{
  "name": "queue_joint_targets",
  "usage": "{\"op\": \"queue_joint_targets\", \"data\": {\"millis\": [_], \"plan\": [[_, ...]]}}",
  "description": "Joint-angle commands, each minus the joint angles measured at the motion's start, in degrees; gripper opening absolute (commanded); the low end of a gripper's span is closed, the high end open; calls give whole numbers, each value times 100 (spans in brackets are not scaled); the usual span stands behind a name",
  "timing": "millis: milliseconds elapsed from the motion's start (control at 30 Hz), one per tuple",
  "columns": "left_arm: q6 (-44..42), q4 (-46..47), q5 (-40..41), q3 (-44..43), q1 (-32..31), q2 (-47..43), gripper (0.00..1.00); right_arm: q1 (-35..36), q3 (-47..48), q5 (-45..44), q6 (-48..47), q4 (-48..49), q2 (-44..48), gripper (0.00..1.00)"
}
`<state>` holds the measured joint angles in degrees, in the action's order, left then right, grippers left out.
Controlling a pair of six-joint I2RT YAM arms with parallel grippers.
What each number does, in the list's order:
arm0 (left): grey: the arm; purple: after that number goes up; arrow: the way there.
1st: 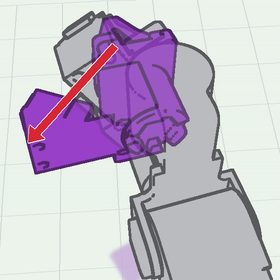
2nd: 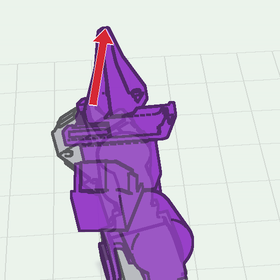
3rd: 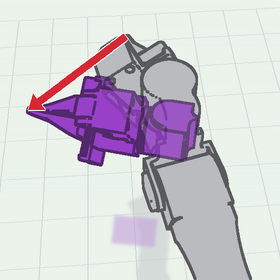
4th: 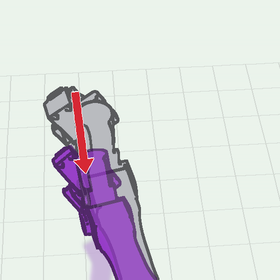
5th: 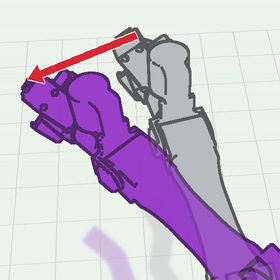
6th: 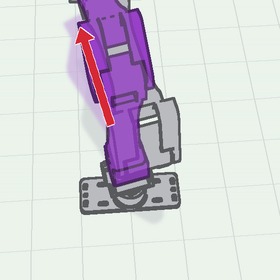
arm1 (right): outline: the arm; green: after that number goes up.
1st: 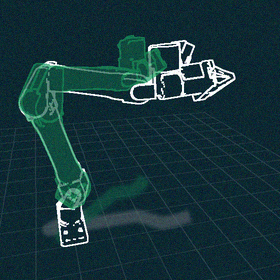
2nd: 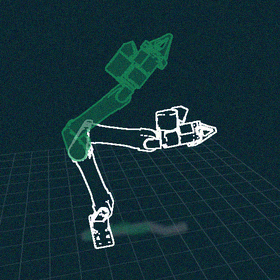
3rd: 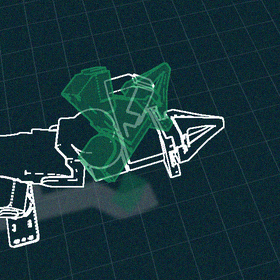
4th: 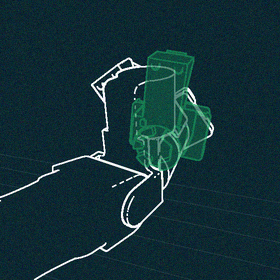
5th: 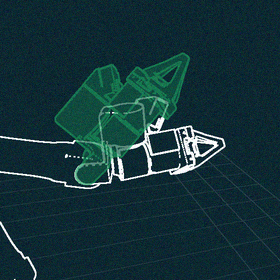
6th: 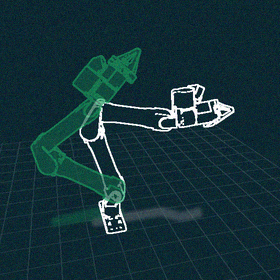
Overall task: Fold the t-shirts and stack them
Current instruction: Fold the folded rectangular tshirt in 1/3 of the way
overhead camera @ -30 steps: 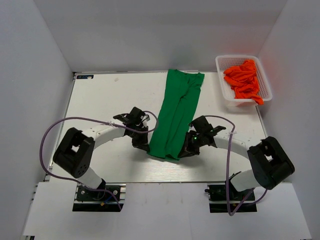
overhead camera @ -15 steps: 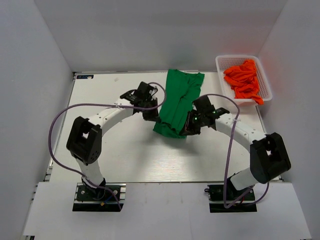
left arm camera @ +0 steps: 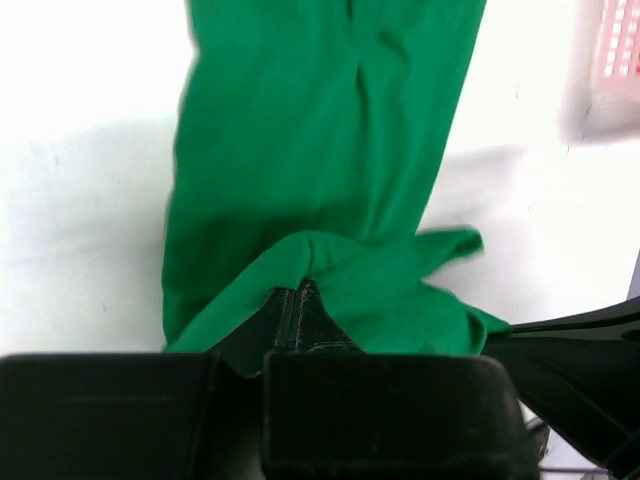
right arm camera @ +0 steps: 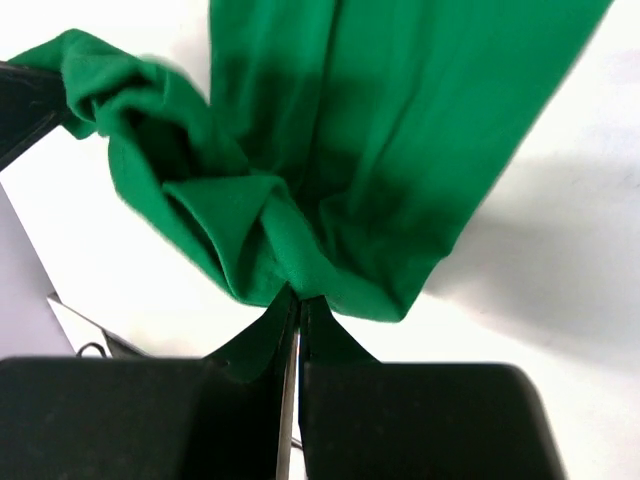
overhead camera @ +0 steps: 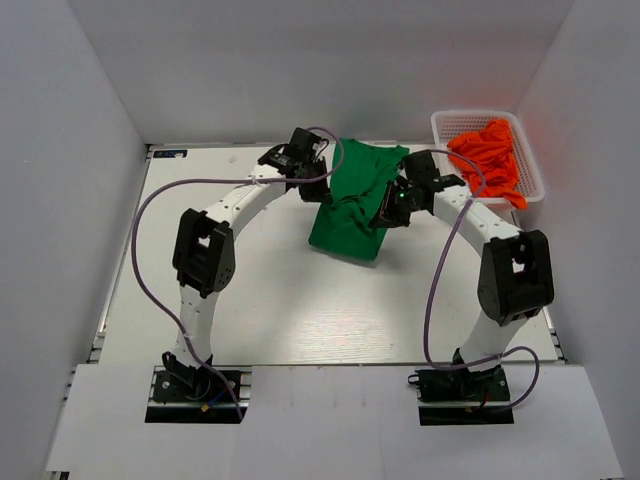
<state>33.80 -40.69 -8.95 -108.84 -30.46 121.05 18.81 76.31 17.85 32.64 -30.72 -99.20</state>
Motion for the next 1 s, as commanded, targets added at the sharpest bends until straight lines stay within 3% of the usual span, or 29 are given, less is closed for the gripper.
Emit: {"op": "queue_joint_targets", "data": {"millis": [0,467,900,933,967], "plan": [[-49,43,-45,-645,49,163,0,-193,523,254,-284,-241,-257,0],[-49,632,-371,-1789,259,1296,0,-773,1420,737,-522,-110,-1330,0],[56,922,-371,-1966,260,1764,0,-984,1992,1028,-540,180,-2113,0],[56,983,-231,-1966,260,1764,5,-1002,2010,1037,-548,233,-2139,1],[56,984,-178,-1966,312,1816,24,-1011,2071,1028,-549,311,-2174,21]]}}
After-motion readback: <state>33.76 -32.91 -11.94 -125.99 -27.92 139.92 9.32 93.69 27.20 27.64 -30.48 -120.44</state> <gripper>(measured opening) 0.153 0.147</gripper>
